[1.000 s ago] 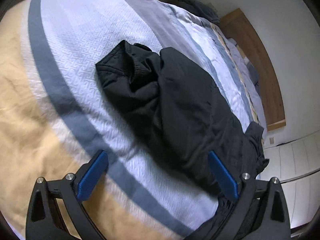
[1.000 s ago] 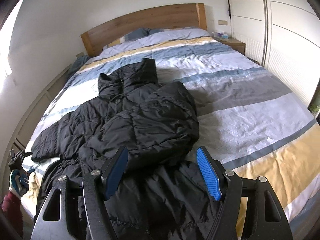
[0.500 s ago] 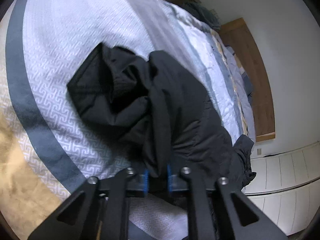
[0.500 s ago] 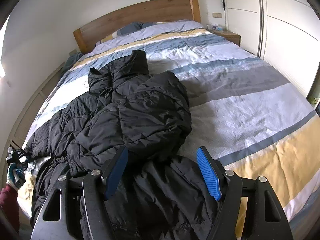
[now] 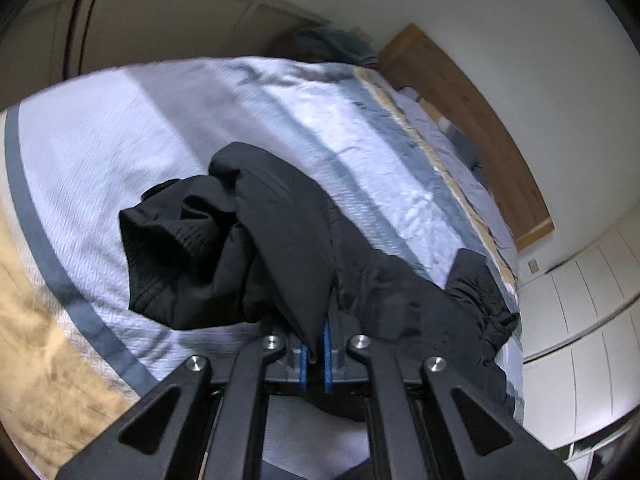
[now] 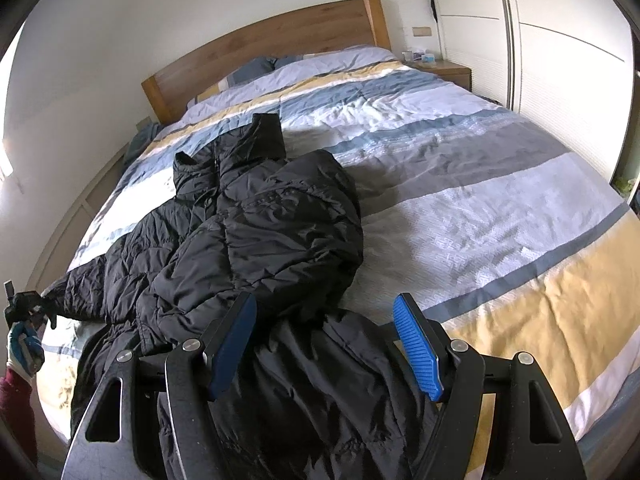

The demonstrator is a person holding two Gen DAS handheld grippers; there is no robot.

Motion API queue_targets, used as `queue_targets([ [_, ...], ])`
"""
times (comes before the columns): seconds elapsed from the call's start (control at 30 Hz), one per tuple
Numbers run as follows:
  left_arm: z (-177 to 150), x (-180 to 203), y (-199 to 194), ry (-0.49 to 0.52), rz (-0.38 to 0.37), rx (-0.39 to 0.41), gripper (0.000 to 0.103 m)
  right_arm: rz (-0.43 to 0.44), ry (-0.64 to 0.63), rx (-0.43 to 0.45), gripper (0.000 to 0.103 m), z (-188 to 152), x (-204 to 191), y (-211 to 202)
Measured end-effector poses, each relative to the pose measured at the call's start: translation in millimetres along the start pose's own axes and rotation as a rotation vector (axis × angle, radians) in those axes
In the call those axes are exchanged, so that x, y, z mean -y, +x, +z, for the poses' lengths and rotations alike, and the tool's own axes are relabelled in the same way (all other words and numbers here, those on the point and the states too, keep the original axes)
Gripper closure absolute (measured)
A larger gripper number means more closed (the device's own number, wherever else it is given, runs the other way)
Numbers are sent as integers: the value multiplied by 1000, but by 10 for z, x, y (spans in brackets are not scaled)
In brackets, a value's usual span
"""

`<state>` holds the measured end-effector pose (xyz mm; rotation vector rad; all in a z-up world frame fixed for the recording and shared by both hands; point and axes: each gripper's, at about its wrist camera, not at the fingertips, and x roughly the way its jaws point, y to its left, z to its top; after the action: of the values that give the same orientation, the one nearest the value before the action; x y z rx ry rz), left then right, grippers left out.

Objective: Fold large clothes

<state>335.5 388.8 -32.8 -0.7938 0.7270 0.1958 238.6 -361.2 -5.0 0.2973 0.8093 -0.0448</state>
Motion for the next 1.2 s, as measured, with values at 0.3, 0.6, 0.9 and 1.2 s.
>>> queue_targets([
  [0.3, -157, 1003, -293, 195, -91, 17, 99, 23, 37, 23, 32, -67, 194, -110],
  [0.6, -735, 2025, -327, 416, -174, -33, 99, 50, 65, 38, 32, -112, 360, -162],
  [0.9, -1488, 2684, -113, 574, -201, -124, 99, 50, 116, 46, 32, -197, 641, -224],
  [1.2, -2221, 2794, 158, 660, -168, -228, 99, 40, 158, 49, 32, -266, 879, -274],
])
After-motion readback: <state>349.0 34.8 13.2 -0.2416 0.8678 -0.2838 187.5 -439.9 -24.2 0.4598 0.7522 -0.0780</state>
